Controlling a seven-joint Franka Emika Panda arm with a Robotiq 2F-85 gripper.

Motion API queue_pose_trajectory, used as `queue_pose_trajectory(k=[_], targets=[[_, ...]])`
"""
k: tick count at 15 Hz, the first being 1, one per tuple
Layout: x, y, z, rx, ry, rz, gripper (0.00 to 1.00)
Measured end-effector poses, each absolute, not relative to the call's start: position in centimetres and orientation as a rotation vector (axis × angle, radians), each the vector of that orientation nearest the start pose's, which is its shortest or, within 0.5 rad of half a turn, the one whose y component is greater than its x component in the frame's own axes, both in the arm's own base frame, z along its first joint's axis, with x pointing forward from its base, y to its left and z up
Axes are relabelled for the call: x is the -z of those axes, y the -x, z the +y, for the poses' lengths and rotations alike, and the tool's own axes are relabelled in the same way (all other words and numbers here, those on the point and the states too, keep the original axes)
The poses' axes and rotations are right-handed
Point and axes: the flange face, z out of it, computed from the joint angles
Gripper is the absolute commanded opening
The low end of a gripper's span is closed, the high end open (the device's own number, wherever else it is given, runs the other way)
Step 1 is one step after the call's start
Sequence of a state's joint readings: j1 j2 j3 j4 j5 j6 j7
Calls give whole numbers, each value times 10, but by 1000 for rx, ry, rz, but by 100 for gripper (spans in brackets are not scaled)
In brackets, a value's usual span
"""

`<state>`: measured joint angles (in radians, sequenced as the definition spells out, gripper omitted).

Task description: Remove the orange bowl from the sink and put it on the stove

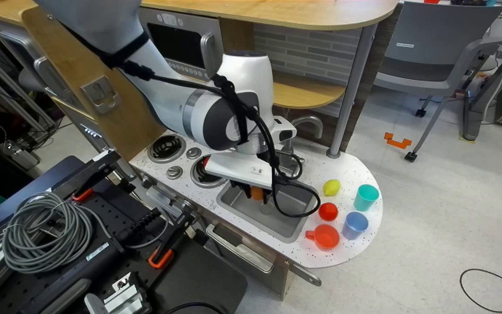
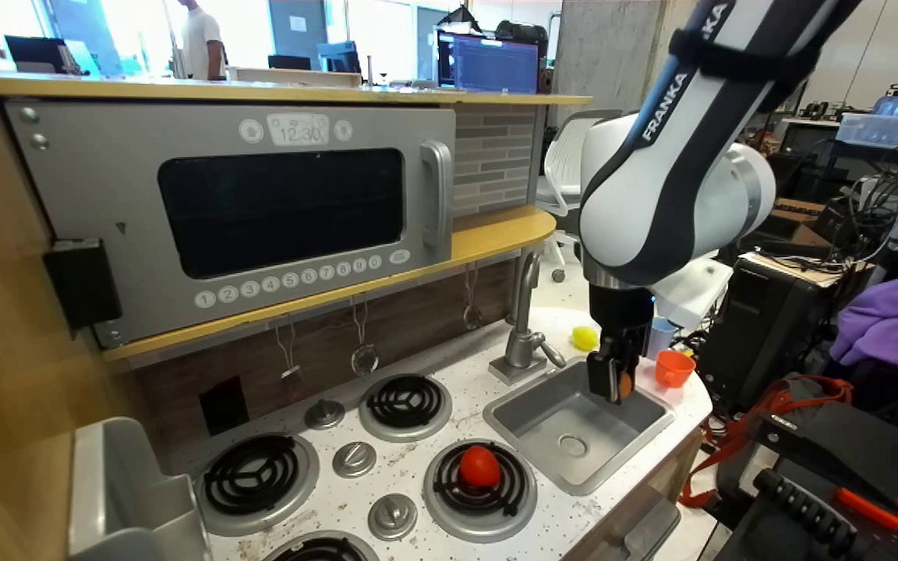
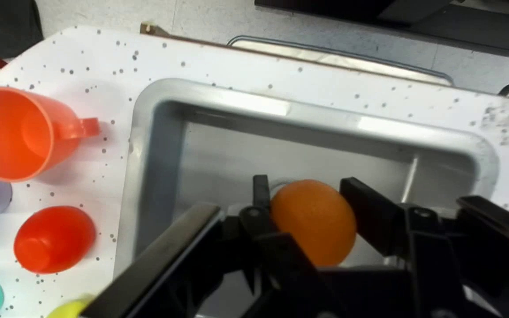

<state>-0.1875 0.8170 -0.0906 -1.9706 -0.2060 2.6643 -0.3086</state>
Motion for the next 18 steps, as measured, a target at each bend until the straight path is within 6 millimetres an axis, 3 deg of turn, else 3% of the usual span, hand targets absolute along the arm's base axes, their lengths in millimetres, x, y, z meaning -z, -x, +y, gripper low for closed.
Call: queue_pose_trajectory(k=[3, 9, 15, 18], targets=[[-72, -529, -126, -245, 3159, -462, 20], [-115, -509, -43, -151, 3075, -668, 20], [-137, -521, 27, -89, 3029, -959, 20], [-142, -526, 61, -94, 3001, -1204, 20]])
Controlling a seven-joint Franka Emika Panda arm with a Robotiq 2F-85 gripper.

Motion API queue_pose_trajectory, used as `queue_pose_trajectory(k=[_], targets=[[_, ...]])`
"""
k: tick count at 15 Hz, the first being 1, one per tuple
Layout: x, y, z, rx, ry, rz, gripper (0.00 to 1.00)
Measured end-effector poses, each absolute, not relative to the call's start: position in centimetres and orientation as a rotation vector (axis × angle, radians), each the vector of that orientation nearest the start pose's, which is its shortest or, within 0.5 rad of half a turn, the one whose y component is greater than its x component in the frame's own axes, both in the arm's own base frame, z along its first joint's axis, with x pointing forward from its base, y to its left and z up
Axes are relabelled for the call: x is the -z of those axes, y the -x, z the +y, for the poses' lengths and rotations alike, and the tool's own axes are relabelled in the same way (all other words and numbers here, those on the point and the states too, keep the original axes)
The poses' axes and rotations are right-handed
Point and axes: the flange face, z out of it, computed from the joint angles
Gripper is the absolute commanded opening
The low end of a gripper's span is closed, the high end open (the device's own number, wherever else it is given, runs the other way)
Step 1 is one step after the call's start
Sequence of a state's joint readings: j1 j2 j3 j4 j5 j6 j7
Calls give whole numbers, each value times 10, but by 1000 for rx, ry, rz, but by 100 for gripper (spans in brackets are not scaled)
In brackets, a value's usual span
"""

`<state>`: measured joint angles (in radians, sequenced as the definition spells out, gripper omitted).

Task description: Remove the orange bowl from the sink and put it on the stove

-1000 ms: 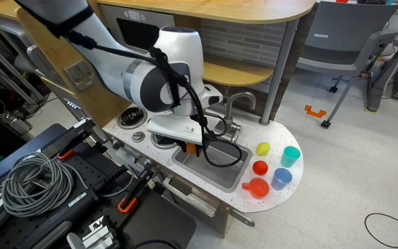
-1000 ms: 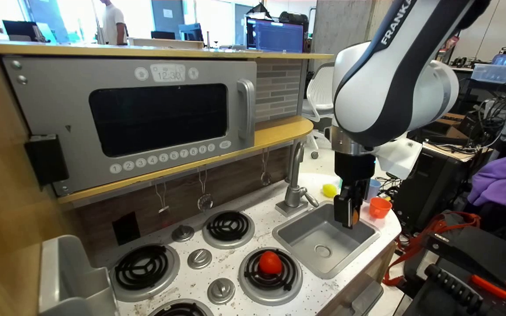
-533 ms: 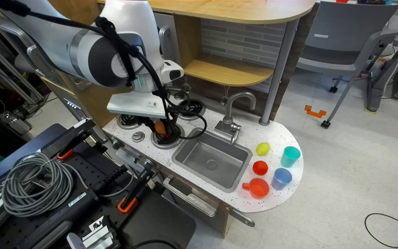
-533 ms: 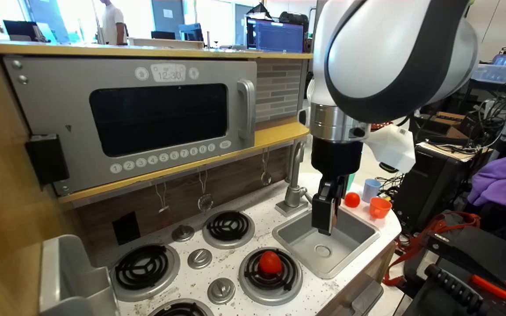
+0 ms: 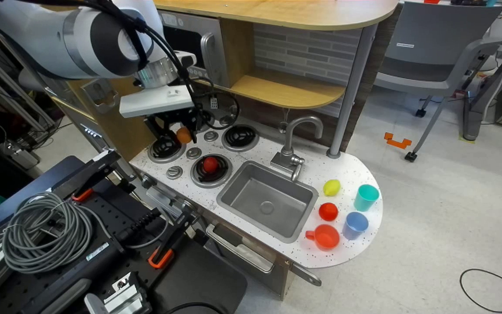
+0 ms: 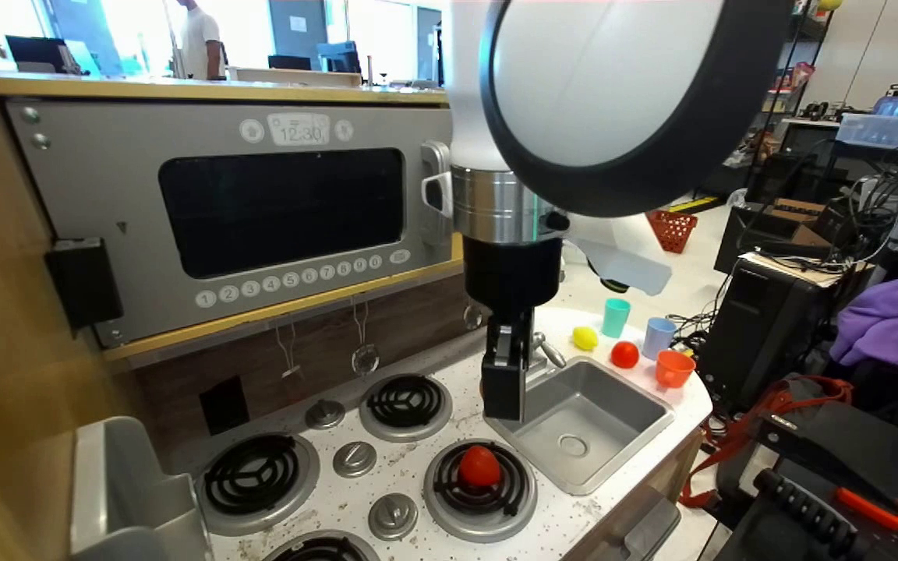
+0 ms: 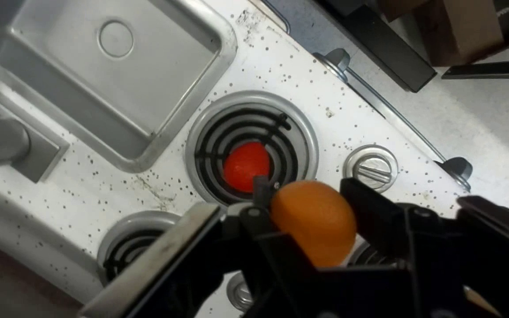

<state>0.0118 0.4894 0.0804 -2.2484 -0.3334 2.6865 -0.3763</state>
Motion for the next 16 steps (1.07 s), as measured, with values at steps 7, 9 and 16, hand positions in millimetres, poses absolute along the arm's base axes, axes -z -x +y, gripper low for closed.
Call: queue_pose_trajectory(k=[7, 9, 16], targets=[[-150, -541, 108, -119, 2923, -1598, 20], [-153, -548, 113, -98, 2903, -1642, 20], [-126, -548, 109, -144, 2782, -1690, 20]])
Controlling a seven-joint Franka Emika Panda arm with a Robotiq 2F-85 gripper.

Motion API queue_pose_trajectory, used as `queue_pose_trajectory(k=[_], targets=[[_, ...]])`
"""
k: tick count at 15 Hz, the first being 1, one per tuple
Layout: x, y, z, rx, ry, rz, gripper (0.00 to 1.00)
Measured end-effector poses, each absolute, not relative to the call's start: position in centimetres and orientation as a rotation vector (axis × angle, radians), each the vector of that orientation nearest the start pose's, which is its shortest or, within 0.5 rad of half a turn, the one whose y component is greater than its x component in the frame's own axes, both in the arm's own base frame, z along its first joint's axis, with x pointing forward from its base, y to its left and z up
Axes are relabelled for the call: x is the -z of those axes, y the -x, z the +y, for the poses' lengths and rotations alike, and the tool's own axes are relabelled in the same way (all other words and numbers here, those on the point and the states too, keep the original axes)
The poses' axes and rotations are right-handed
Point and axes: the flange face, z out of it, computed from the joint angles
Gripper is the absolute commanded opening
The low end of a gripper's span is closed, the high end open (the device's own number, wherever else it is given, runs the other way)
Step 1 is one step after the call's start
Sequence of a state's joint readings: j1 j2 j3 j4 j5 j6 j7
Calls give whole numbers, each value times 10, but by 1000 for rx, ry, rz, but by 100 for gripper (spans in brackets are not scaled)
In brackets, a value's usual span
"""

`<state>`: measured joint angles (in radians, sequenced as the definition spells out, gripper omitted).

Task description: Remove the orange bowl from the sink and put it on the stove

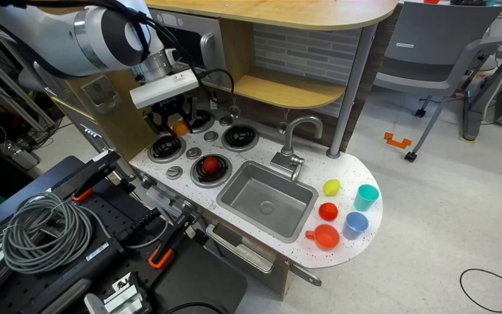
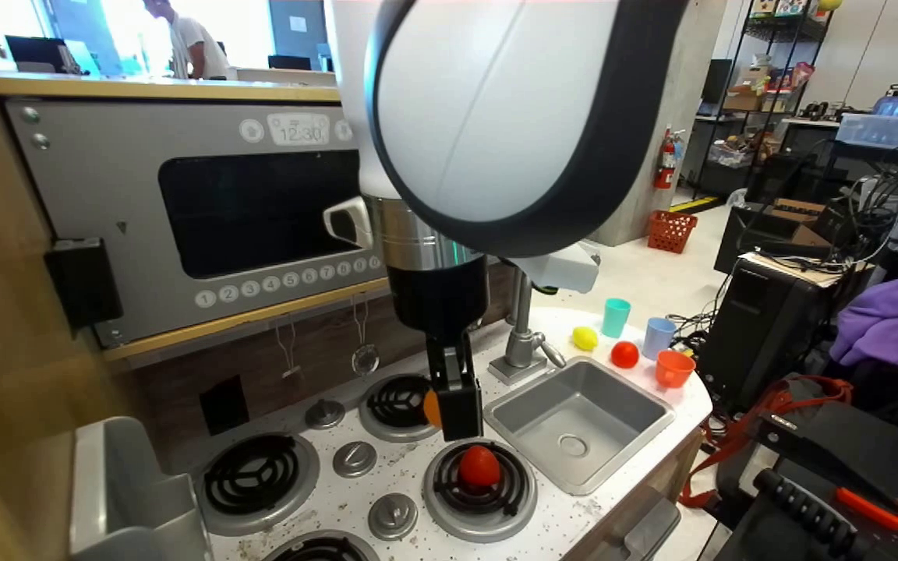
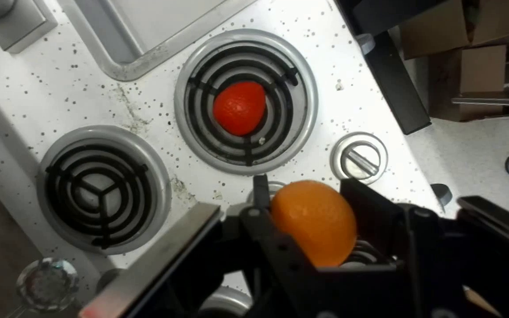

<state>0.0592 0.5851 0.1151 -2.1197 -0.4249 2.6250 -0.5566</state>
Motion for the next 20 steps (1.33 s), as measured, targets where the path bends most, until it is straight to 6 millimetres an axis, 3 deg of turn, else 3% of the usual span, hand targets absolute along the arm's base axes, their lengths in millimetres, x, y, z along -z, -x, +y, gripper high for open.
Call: queue_pose_trajectory(k=[6, 14, 20], targets=[[-87, -539, 84, -195, 2716, -1629, 20], [-41, -525, 65, -238, 2707, -1599, 20], [-13, -512, 31, -337, 2744, -1528, 20]])
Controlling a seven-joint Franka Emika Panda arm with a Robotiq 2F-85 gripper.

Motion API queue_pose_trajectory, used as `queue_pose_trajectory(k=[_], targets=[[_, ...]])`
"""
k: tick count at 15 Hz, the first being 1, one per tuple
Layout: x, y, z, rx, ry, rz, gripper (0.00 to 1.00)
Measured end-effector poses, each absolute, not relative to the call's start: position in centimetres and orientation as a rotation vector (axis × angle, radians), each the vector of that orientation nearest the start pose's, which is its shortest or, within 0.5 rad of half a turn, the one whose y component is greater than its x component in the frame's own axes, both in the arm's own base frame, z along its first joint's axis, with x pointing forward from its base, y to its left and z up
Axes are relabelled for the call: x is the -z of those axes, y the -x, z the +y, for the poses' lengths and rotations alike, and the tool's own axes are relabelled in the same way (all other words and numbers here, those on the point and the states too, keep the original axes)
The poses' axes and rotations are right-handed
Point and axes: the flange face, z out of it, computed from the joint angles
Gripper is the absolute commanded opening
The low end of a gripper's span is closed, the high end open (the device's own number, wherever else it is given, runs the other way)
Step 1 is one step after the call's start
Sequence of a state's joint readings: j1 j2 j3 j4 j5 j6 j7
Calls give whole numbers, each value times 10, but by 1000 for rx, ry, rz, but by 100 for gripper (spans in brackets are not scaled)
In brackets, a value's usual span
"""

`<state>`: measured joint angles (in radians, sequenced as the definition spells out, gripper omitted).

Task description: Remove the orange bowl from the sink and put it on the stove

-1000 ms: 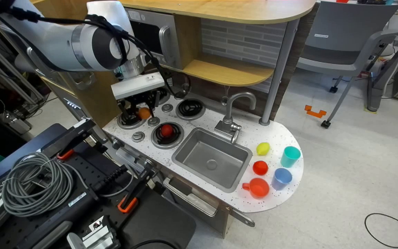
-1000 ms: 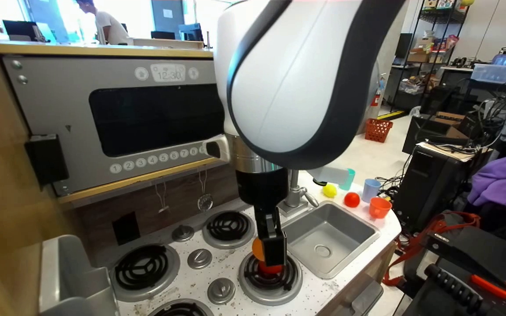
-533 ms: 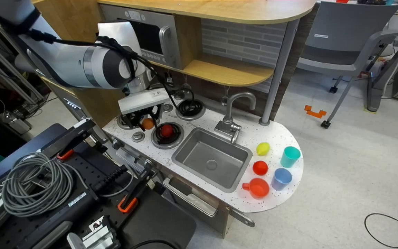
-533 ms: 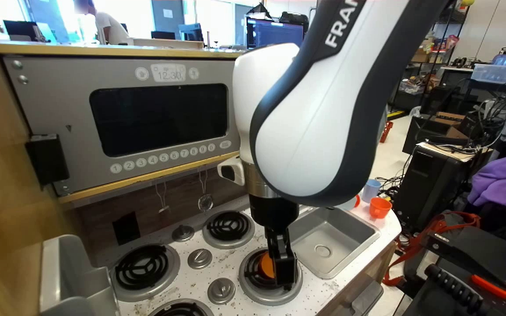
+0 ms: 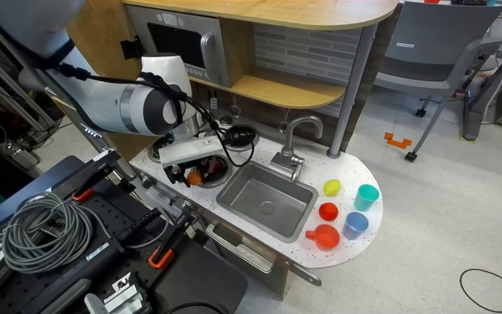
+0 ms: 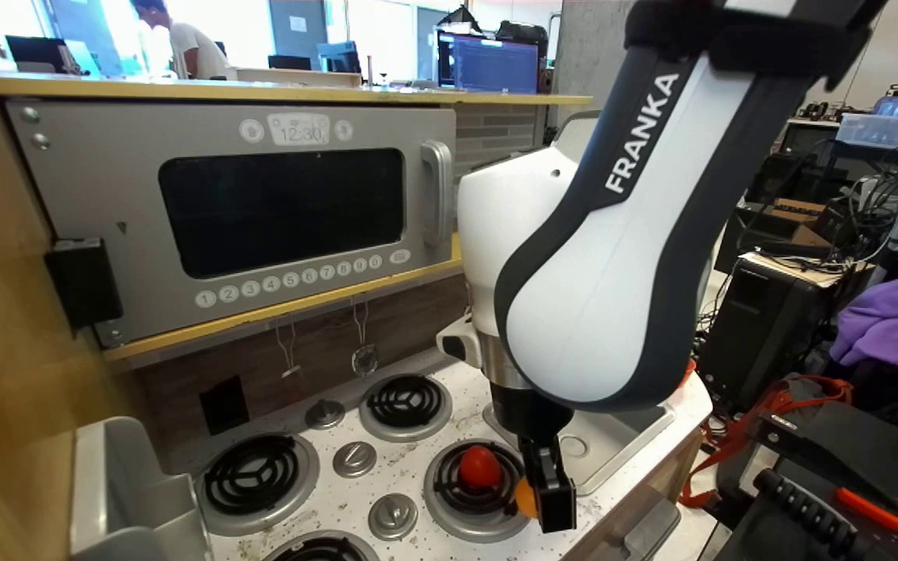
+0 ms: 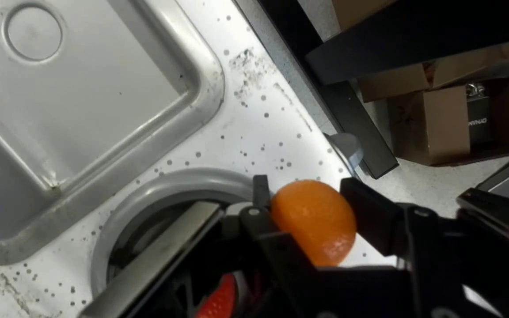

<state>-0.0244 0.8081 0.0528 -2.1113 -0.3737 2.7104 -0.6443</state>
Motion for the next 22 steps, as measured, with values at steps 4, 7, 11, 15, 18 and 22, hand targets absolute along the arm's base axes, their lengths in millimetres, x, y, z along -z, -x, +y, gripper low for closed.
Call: queue_pose_trajectory(k=[4, 7, 11, 15, 18, 22], targets=[[-10, -511, 9, -363, 2792, -1466, 20], [-5, -511, -2, -379, 2827, -1420, 20], [13, -517, -11, -395, 2877, -1342, 20], [27, -526, -11, -402, 2920, -1290, 20], [30, -529, -8, -421, 2933, -1278, 78], [26, -538, -6, -393, 2954, -1260, 100]])
